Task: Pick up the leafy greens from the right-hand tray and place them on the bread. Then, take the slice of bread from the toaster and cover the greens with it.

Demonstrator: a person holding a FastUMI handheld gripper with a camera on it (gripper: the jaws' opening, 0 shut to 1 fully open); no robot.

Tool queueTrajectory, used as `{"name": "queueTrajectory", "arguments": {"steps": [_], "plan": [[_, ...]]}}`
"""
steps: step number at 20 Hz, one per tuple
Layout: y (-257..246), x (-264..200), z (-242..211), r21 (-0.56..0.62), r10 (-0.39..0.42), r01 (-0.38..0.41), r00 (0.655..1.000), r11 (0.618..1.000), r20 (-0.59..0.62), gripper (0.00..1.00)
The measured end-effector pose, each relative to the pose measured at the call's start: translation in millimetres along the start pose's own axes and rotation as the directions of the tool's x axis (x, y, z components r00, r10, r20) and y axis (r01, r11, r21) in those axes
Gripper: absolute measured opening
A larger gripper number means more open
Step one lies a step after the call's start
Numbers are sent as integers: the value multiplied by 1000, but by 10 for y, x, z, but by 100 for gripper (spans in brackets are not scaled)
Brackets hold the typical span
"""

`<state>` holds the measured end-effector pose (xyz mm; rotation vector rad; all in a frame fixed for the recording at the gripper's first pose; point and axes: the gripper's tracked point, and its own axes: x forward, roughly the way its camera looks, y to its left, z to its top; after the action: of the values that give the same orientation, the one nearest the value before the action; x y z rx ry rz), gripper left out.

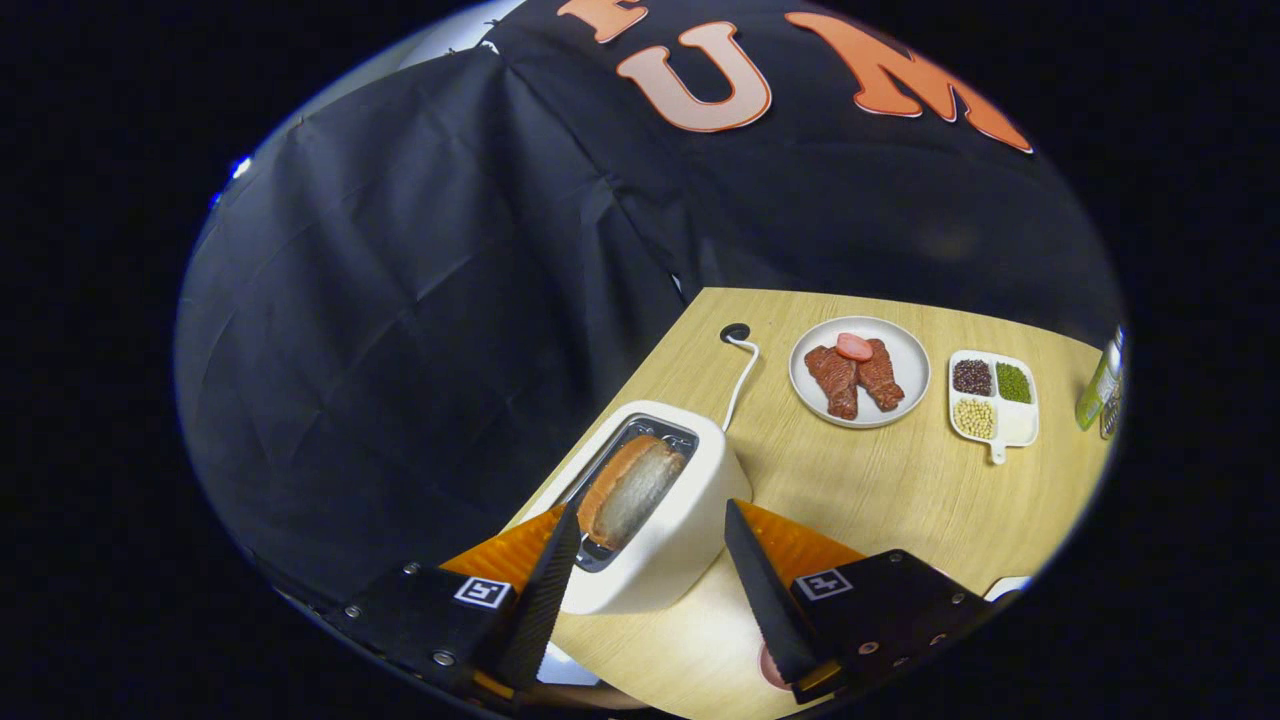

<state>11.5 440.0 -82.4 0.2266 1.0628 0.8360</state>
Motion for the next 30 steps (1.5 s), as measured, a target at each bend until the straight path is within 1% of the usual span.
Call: {"name": "queueTrajectory", "arguments": {"steps": [6, 11, 15, 16, 17, 19, 21, 22, 24, 26, 30], "plan": [[202, 318, 69, 21, 0, 1, 997, 1000, -77, 88], [202, 539, 0, 39, -33, 39, 990, 998, -136, 88], [90, 648, -39, 34, -83, 89, 986, 995, -147, 75], [56, 663, -40, 31, -96, 101, 985, 994, -145, 69], [48, 674, -45, 33, -96, 102, 984, 994, -151, 65], [114, 651, -64, 43, -78, 86, 985, 995, -156, 48], [65, 627, -32, 36, -89, 95, 986, 995, -140, 32], [69, 611, -39, 41, -85, 91, 987, 995, -133, 20], [80, 554, -34, 66, -65, 74, 990, 995, -121, 13], [68, 468, -1, 97, -52, 61, 994, 993, -99, 9], [43, 223, 68, 139, -22, 29, 999, 990, -47, 9]]}}
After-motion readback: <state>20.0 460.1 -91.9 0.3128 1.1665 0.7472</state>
